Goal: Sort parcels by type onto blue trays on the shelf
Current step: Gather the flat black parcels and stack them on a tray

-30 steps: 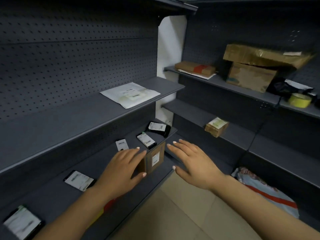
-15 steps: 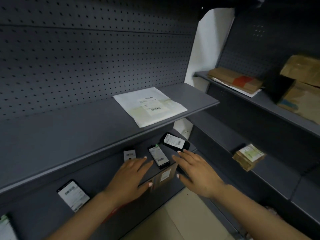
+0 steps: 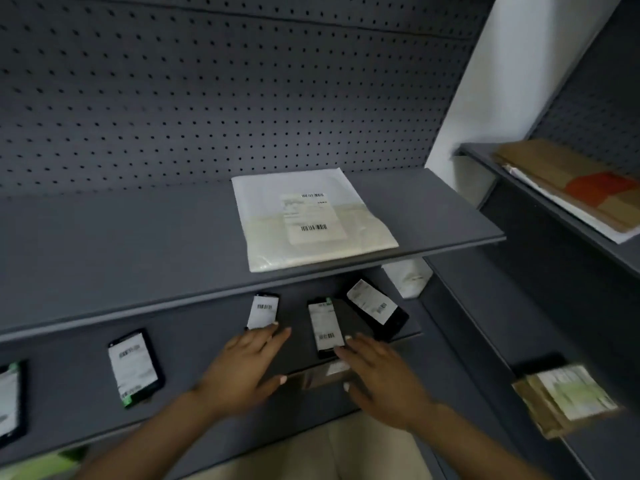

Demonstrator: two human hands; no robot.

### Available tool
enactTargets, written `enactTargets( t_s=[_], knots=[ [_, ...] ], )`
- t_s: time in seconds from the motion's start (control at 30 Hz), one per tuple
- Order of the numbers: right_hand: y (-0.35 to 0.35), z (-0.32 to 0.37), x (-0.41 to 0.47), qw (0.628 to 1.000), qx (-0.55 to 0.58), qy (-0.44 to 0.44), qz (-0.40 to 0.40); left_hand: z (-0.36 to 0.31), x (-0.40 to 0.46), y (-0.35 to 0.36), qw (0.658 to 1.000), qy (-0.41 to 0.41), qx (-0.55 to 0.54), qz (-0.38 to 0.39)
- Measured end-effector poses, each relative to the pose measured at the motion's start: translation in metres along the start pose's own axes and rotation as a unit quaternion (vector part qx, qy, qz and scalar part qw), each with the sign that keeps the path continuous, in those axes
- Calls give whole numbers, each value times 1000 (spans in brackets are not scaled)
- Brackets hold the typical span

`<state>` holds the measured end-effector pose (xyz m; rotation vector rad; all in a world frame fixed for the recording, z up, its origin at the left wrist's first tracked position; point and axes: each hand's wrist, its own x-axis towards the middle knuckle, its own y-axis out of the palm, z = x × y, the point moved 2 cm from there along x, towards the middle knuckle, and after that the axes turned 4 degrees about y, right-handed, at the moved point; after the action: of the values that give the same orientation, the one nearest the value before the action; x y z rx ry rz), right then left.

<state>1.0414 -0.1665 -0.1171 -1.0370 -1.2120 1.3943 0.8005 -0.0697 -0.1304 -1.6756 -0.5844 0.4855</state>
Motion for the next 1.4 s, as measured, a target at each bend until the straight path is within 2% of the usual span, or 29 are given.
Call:
enactTargets(
  t_s=[0.13, 0.3, 0.5, 0.7, 1.1, 1.4],
  knots=[
    [9, -51, 14, 998, 47, -21, 39, -22, 14, 26, 996, -85, -41, 3],
    [20, -95, 33, 994, 49, -47, 91, -37, 35, 41, 983, -178, -45, 19],
    [43, -115, 63, 987, 39, -34, 152, -28, 59, 56, 973, -223, -31, 41],
    [104, -117, 96, 982, 45, 3, 182, 1, 77, 96, 967, -245, -14, 71],
    [247, -128, 158, 983, 46, 38, 176, 84, 111, 227, 955, -288, 16, 66],
    [299, -133, 169, 993, 44, 0, 107, 129, 139, 285, 952, -306, -22, 9]
  ],
)
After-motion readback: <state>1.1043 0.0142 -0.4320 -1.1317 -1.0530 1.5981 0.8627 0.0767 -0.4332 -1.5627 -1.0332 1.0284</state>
